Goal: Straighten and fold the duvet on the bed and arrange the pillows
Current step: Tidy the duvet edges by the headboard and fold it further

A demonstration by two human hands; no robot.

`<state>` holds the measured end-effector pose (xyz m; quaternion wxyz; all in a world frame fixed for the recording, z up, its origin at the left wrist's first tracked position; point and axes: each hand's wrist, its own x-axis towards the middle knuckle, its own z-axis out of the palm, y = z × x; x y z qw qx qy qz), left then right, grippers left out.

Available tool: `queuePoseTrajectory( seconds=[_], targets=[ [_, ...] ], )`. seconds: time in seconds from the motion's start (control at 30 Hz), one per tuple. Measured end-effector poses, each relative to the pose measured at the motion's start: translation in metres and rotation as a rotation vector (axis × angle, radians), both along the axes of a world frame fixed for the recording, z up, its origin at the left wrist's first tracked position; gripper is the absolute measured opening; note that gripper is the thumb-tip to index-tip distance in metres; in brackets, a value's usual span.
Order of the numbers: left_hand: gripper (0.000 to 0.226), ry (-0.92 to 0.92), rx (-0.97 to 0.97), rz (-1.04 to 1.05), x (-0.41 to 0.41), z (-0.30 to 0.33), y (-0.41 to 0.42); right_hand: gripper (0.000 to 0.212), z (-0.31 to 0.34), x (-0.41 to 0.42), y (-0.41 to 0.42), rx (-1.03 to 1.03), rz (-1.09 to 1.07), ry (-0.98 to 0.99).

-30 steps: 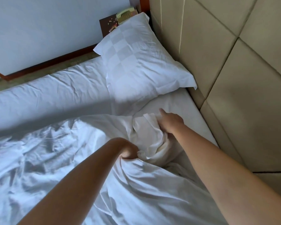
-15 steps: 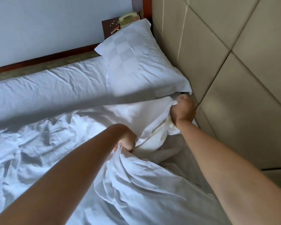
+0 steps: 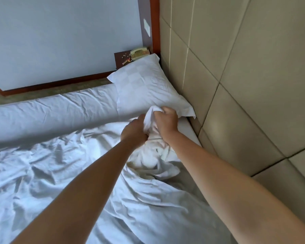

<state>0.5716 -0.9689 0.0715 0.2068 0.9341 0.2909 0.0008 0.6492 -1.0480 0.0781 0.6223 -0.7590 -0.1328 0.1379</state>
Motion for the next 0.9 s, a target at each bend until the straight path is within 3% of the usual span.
queuePoseTrajectory(
  seconds=[0.1,0.17,0.27,0.37,0.43,0.5,0.57,0.77,0.9],
  targets=[
    [0.030,0.075,0.196,0.072,-0.026,0.008,0.006,0.038,-0.008,-0.008,-0.024,-0.072,0.138,-0.079],
    [0.023,0.099,0.208,0.054,-0.044,0.015,0.005,0.007,-0.015,-0.010,-0.039,-0.280,0.360,-0.015],
    [0.017,0.061,0.129,0.058,-0.075,0.025,0.002,0.021,-0.028,-0.015,-0.058,-0.648,0.605,-0.014],
    [0.021,0.025,0.070,0.089,-0.107,0.033,0.002,0.014,-0.042,-0.025,-0.069,-0.925,0.714,-0.205],
    [0.027,-0.019,0.041,0.119,-0.127,0.038,0.003,0.024,-0.048,-0.031,-0.071,-1.047,0.725,-0.361],
    [0.028,-0.051,0.026,0.127,-0.145,0.043,0.004,0.046,-0.050,-0.039,-0.072,-1.040,0.736,-0.484],
    [0.030,-0.072,0.006,0.114,-0.161,0.047,0.005,0.064,-0.046,-0.053,-0.068,-0.966,0.758,-0.488],
    [0.016,-0.131,0.001,0.172,-0.206,0.059,-0.003,0.019,-0.022,-0.106,-0.063,-0.922,0.780,-0.323],
    [0.027,-0.219,0.102,0.251,-0.221,0.067,-0.006,0.015,0.002,-0.118,-0.075,-0.767,0.512,-0.356]
  ],
)
